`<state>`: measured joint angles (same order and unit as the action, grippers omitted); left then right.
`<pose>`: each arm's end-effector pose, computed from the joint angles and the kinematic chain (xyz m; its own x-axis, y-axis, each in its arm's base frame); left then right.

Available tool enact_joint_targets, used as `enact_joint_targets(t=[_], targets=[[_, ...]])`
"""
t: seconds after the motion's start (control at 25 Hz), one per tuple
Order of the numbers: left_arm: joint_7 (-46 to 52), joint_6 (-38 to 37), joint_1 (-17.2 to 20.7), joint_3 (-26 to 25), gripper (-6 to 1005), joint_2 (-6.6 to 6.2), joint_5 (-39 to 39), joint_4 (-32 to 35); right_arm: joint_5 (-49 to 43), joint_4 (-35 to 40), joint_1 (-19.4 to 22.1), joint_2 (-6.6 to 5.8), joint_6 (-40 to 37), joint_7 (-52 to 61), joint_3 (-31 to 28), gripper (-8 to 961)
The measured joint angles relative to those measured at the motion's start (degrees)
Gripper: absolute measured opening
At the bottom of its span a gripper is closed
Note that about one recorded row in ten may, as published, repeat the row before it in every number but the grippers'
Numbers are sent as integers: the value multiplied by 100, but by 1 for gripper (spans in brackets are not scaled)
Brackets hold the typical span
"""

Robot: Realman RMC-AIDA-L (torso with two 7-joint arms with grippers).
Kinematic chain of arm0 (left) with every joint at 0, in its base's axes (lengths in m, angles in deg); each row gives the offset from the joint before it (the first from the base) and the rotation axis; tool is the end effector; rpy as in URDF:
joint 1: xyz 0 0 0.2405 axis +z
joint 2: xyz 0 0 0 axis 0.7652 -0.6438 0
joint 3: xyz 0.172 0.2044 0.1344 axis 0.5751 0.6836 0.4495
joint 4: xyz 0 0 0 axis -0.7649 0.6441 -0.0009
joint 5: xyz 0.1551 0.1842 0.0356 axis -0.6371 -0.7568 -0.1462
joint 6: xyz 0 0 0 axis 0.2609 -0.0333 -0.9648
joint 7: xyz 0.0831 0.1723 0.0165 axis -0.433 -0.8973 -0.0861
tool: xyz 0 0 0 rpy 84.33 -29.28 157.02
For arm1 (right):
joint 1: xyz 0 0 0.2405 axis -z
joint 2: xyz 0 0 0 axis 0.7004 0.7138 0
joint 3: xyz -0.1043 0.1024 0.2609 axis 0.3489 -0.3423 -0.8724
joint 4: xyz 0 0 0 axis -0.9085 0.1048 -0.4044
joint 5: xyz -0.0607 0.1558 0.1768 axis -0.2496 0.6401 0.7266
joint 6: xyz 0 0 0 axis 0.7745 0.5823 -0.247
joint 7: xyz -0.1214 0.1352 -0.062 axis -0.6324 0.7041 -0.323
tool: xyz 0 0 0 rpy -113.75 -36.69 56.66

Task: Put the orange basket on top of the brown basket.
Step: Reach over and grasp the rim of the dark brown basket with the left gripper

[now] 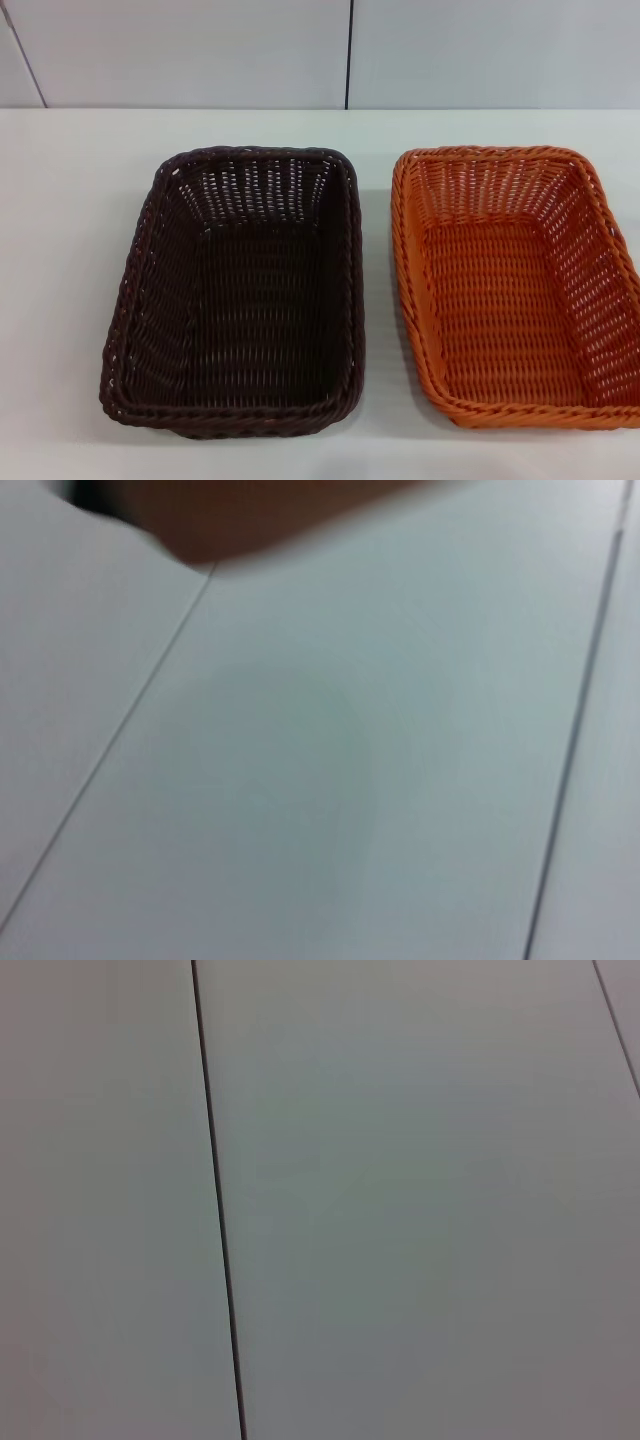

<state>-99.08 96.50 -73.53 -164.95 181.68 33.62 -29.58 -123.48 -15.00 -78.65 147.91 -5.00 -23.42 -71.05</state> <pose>-0.4274 0.3781 0.1146 0.4180 -0.4659 0.7799 0.9017 0.1081 -0.4187 0.4078 0.4419 0.0799 0.6512 0.3100 -0.6927 -0.7587 0.2887 -0.5840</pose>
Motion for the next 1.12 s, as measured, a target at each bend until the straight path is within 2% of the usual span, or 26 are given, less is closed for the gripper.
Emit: enact_joint_targets(t=[0.16,0.4,0.52,0.88,0.92,0.96,1.0,1.04,1.08,1.12], targets=[[-81,220,-7,-5,497,0,14,112,0,-16,-4,0,-1,0,0,575],[45,150,-9,-9,452,-18,101,162,0,-42,-11,0,-4,0,0,574],[163,244,-6,-21,430,-10,376,324,0,-46,-8,1,-7,0,5,574],[686,266,-7,210,435,-61,331,248,0,-73,20,9,-9,0,9,575],[1088,121,51,657,435,-94,214,-50,0,-75,22,9,-9,0,9,575],[1088,121,51,657,436,-94,214,-50,0,-80,29,9,-9,0,9,575],[1956,-661,159,1629,436,-113,132,-1025,0,-84,38,9,-8,0,9,575],[2608,-1297,175,2158,437,-172,8,-1590,-1,-91,49,9,-8,0,9,575],[2608,-1297,175,2158,437,-172,8,-1590,-1,-98,59,9,-8,0,9,575],[3311,-1878,179,2613,438,-288,-253,-2076,-2,-102,69,9,-8,0,9,575]])
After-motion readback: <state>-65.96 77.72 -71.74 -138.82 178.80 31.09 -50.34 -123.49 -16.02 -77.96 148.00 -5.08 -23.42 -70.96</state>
